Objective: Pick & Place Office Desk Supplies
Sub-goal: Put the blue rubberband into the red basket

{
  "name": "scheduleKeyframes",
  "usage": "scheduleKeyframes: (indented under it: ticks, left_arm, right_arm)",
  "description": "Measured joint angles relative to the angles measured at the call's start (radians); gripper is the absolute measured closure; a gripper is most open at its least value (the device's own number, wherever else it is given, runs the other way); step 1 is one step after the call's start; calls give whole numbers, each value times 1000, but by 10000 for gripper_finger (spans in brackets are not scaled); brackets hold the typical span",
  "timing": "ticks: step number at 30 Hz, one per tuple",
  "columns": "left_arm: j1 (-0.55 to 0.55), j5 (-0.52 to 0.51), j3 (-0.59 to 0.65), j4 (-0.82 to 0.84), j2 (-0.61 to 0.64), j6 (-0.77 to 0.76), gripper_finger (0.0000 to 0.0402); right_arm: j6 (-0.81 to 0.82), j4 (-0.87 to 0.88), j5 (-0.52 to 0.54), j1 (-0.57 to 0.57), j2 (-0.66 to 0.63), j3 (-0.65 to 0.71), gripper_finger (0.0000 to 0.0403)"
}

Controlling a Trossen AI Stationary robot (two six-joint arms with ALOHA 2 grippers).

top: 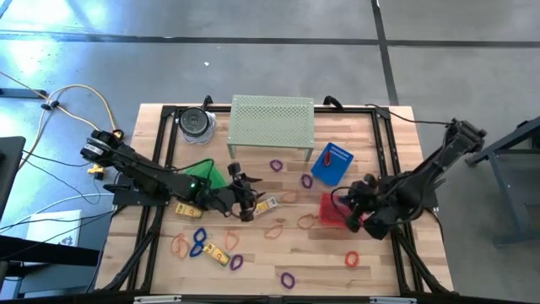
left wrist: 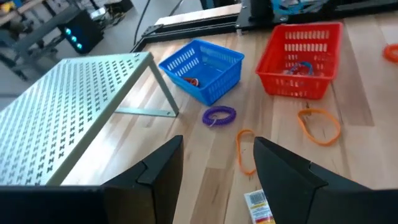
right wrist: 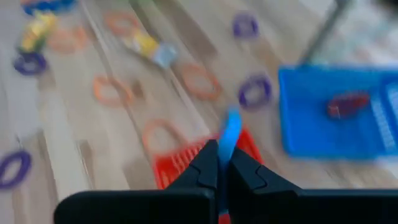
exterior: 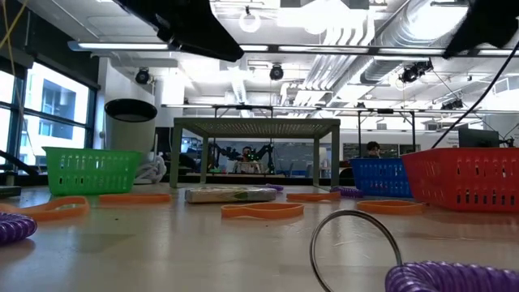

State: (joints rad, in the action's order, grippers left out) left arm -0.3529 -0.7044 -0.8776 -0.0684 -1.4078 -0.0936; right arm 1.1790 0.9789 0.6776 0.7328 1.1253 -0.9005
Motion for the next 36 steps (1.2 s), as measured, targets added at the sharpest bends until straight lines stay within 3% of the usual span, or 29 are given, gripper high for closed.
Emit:
scheduleKeyframes:
  ticks: [4, 8, 14, 17, 20, 23, 27, 36]
  left_arm:
    - [7, 0, 0, 29, 0, -34, 215]
    - [7, 0, 0, 49, 0, -34, 215]
    - [7, 0, 0, 49, 0, -34, 215]
    - [7, 0, 0, 49, 0, -34, 215]
    - [7, 0, 0, 49, 0, 15, 215]
    - [7, -15, 0, 47, 0, 105, 215]
    - [-13, -61, 1, 49, 0, 39, 215]
    - [-19, -60, 1, 175, 0, 10, 215]
  right_arm:
    - [-31, 74, -82, 42, -47, 0, 400]
    - [-83, 74, -96, 132, -101, 0, 400]
    - [-73, 153, 17, 288, -154, 3, 401]
    - [-16, 170, 115, 361, -214, 43, 401]
    - [93, 156, 137, 408, -273, 110, 401]
    - [152, 157, 128, 416, -342, 175, 401]
    - [162, 138, 169, 400, -441, 222, 401]
    - [57, -197, 219, 381, -471, 386, 401]
